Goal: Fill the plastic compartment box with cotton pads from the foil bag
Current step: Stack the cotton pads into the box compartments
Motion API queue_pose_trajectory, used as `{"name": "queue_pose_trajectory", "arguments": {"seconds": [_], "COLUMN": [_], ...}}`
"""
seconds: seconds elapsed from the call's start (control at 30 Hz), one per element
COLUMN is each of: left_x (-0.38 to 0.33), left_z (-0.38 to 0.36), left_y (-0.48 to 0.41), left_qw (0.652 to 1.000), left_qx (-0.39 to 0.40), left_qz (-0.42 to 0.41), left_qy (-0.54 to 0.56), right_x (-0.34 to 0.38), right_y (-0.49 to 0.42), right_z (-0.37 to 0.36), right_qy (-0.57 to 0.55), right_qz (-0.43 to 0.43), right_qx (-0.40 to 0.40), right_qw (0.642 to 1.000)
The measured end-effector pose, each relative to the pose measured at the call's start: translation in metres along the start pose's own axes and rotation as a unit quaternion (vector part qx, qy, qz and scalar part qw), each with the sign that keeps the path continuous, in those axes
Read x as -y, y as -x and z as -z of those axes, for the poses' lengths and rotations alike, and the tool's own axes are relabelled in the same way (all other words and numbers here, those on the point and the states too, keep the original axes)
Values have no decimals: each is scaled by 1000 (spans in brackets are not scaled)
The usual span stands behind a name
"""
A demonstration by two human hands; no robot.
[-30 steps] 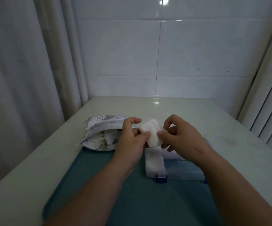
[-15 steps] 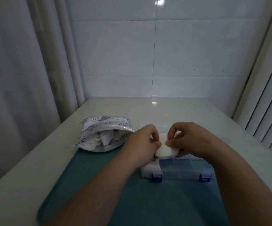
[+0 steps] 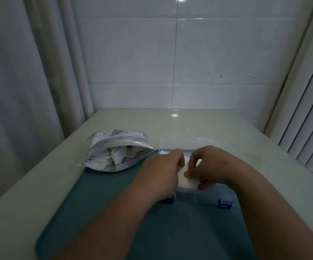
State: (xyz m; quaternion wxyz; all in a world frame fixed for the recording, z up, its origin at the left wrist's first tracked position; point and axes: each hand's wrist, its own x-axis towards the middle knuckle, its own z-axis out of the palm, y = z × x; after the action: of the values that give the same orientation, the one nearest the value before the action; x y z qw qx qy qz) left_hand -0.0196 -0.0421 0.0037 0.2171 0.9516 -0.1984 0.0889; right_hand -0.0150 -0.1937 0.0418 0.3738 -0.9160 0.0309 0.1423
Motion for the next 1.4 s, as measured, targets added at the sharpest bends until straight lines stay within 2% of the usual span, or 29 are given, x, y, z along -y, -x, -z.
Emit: {"name": "queue_pose_trajectory", "arguments": {"seconds": [0.1, 0.27, 0.4, 0.53, 0.7, 0.83, 1.0, 1.1, 1.23, 1.33, 1.4], "left_x": [2, 3, 4, 7, 5, 4, 4, 5, 9, 21, 34], "left_z": [1, -2, -3, -1, -3, -6, -11, -13, -5, 8, 16], "left_y": [0, 0, -2, -3, -6, -8, -11, -9, -1, 4, 6], "left_qw": [999, 998, 999, 996, 994, 994, 995, 996, 997, 991, 989], "left_qx": [18, 47, 15, 55, 62, 64, 69, 52, -20, -84, -102], "left_qz": [29, 29, 8, 67, 79, 85, 79, 69, 53, 59, 90], "left_qy": [16, 2, -45, 34, 46, 26, -3, 5, 49, 80, 60], "right_x": [0, -2, -2, -1, 0, -4, -5, -5, -5, -6, -6], "right_y": [0, -3, -6, -7, -10, -7, -6, -7, -8, -10, -11], "right_z": [-1, -8, -11, -12, -11, -8, -8, -7, -3, -3, -6], "right_qy": [-15, 42, 65, 105, 154, 126, 169, 176, 211, 178, 155], "right_qz": [-17, -27, -27, -24, -26, -15, 15, 20, 48, 79, 90], "right_qx": [10, 32, 18, 8, -9, -13, -6, -13, -57, -83, -88], "right_qw": [1000, 998, 997, 994, 988, 992, 985, 984, 975, 977, 980]}}
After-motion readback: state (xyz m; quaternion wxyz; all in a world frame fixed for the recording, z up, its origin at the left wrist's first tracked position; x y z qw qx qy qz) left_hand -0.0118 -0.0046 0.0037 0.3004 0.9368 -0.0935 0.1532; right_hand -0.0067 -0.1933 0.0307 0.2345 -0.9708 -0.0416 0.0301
